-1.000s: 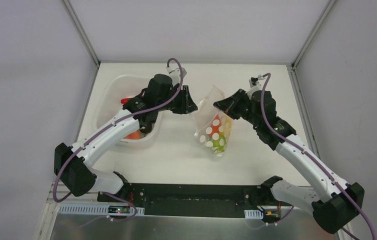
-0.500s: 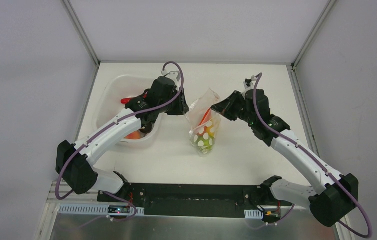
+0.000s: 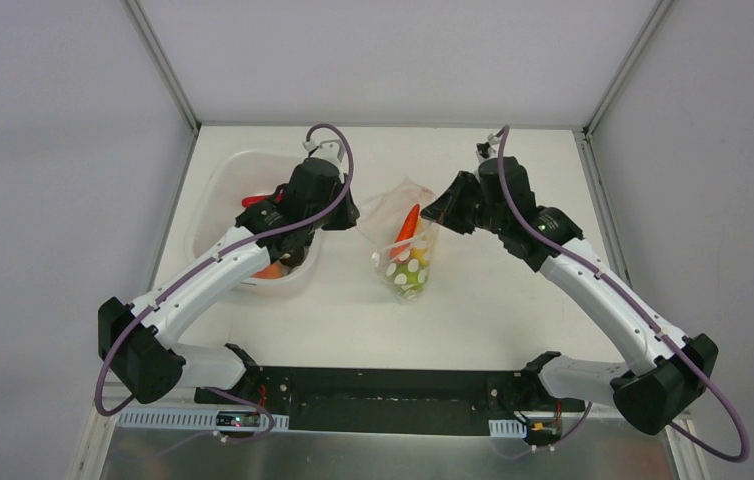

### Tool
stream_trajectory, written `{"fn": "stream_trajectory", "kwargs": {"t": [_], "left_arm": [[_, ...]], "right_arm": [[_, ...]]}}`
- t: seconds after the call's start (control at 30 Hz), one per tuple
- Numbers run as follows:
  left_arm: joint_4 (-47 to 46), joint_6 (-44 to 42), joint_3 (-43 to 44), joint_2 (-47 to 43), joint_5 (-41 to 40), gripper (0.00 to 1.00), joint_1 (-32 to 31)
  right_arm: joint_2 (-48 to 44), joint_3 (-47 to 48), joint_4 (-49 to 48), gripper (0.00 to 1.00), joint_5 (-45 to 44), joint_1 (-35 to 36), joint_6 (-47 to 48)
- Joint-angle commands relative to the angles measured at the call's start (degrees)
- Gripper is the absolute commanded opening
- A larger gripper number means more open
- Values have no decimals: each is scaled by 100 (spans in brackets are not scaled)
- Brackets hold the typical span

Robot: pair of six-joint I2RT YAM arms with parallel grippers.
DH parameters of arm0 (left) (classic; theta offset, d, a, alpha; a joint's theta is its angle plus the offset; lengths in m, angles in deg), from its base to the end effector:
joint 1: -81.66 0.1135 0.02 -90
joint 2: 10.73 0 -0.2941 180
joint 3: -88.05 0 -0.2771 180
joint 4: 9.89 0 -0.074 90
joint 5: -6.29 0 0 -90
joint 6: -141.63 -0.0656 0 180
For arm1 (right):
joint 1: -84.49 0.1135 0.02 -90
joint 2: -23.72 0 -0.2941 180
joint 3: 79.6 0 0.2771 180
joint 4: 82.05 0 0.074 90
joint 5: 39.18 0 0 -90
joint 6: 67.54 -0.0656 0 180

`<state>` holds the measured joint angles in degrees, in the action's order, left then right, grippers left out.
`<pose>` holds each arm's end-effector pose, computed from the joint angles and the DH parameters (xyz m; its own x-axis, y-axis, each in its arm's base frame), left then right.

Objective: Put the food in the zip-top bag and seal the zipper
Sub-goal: Adjust the zipper food storage bag at the center of the board.

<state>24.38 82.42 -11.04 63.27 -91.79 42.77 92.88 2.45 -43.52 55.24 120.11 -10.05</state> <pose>0.2684 -0.2047 0.3657 -0.5757 -0.1867 -0.7960 0.2674 0.8770 -0.3991 0.2500 0.1853 0.3899 -0.6391 0.2013 -0.7423 -0.3483 0.7848 0.5126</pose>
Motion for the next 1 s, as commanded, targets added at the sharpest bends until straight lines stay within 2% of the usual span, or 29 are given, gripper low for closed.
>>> {"fn": "stream_trajectory", "kwargs": {"t": [0.0, 0.13, 0.27, 0.3, 0.37, 0.47, 0.6, 0.8, 0.97], "left_arm": [[-195, 93, -83, -96, -146, 9, 22], [-337, 118, -138, -150, 49, 8, 22], [-472, 126, -299, -271, 57, 11, 22], [-437, 109, -283, -272, 52, 14, 22], [-347, 83, -242, -270, 83, 27, 22], [-294, 28, -231, -338, 73, 35, 22], [-278, -64, -257, -468, 76, 53, 47], [-363, -222, -251, -639, 297, 66, 66], [-261, -455, -293, -915, -91, 79, 141]], "right_arm": [[75, 436, 728, 0, -299, 109, 494], [11, 374, 638, 0, -126, 113, 572], [22, 398, 310, 0, 669, 112, 690], [18, 367, 189, 0, 828, 119, 664], [49, 276, 57, 0, 851, 119, 534], [126, 188, 30, 0, 596, 118, 396], [135, 69, -41, 0, 420, 116, 277], [151, -34, -190, 0, 511, 113, 217], [201, -32, -295, 0, 658, 115, 219]]}}
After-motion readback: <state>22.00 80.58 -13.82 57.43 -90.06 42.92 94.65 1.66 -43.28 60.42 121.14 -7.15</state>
